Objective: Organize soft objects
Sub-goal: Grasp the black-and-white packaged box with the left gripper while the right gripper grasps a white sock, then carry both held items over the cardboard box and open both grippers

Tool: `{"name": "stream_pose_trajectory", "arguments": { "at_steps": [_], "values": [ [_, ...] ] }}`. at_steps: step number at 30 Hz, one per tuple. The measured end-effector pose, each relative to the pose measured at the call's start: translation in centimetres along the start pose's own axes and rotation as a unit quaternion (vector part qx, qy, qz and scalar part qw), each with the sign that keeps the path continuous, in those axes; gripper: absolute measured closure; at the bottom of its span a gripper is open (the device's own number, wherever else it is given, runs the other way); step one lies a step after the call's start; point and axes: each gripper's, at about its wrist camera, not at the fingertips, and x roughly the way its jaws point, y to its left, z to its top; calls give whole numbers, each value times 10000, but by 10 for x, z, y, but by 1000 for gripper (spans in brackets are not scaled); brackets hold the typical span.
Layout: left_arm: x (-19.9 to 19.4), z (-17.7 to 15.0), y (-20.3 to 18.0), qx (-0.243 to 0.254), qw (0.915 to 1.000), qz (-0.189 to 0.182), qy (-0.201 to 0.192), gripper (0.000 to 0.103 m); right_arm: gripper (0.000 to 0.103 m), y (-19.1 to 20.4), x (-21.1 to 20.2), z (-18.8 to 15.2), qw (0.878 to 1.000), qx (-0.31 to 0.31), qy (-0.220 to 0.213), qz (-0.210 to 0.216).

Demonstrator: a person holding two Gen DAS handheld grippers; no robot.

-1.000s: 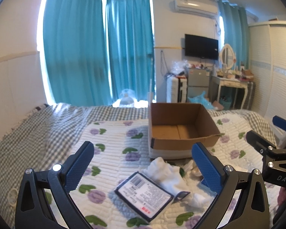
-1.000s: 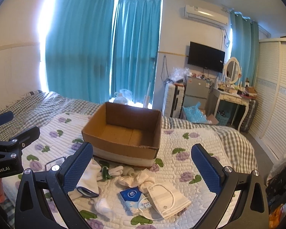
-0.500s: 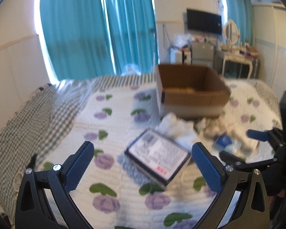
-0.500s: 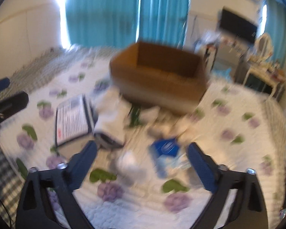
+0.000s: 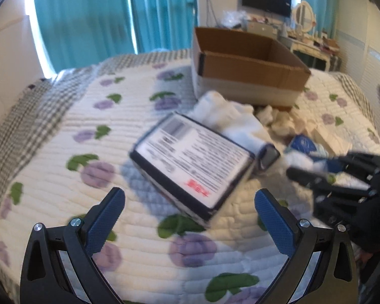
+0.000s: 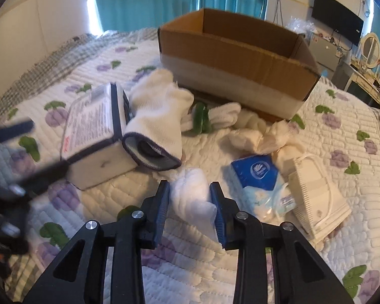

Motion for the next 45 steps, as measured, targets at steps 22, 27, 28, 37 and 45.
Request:
{"name": "stream_pose_trajectory", "arguments": {
  "at_steps": [22,27,28,37,45],
  "values": [
    [6,-2,-7,257,9990,-113,-336,79,71,-9,-25,1,9996,231,-167,36],
    [-24,4,-6,300,9974,-57,-658,83,71,-8,-51,8,9987,226,-449,-45],
    [-32,6,-7,357,9966,1,-742,85,71,-8,-56,9,9985,230,-495,-54],
    [-91,43,-24,640,9859,-128,-1544,86,71,-12,-112,26,9937,232,-1073,-217],
    [-109,110,-46,794,9744,-368,-2072,86,71,-37,-155,76,9844,100,-1661,-577]
  ]
}}
